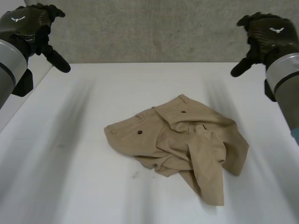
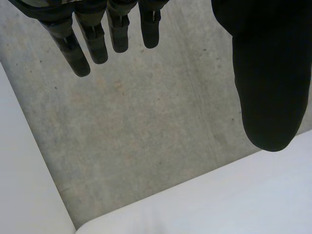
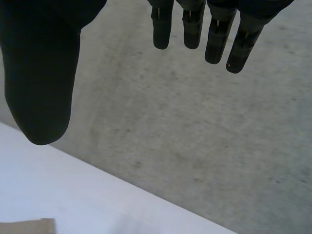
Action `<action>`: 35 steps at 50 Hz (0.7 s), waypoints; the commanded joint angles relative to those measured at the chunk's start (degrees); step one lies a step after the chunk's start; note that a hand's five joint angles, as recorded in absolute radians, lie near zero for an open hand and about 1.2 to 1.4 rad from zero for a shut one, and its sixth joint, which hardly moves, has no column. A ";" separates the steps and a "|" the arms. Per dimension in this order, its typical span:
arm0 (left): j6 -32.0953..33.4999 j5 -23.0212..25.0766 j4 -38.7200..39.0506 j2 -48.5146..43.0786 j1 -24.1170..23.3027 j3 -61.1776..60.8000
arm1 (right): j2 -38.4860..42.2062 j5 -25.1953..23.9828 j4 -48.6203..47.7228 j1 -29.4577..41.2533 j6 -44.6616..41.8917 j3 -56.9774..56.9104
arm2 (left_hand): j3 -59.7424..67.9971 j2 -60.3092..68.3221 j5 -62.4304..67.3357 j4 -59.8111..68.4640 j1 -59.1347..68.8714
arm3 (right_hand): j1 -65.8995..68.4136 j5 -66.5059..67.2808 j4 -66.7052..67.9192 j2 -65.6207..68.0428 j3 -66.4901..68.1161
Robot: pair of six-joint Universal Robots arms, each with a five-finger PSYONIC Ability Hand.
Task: Fold the shorts.
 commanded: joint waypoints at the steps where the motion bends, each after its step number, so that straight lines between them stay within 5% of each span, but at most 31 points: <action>1: -0.01 -0.11 -0.37 -1.32 -0.22 0.00 | 1.34 1.28 4.95 -0.11 -0.71 -2.40 | -1.94 -1.55 -2.58 -1.73 -1.57 | -1.59 -4.02 -3.25 -2.82 -2.02; 16: 0.86 0.86 -0.81 -4.74 -1.36 -1.40 | 3.10 -0.91 9.00 0.51 -8.08 -3.81 | -0.72 -0.33 -1.36 -0.51 -0.35 | -1.59 -4.02 -3.25 -2.82 -2.02; 20: 9.28 2.09 1.12 -5.53 -3.65 -5.53 | 2.93 -7.48 9.70 0.68 -18.25 -0.75 | 0.46 0.85 -0.19 0.67 0.83 | -1.59 -4.02 -3.25 -2.82 -2.02; 26: 31.17 5.69 11.57 -9.31 -5.32 -14.49 | 2.66 -14.88 9.01 1.91 -25.49 5.58 | 0.63 1.02 -0.01 0.84 1.00 | -1.59 -4.02 -3.25 -2.82 -2.02; 35: 36.90 16.05 19.58 -14.23 -4.71 -21.97 | 3.02 -16.47 4.44 1.21 -25.58 14.19 | 5.16 5.55 4.52 5.37 5.53 | -1.59 -4.02 -3.25 -2.82 -2.02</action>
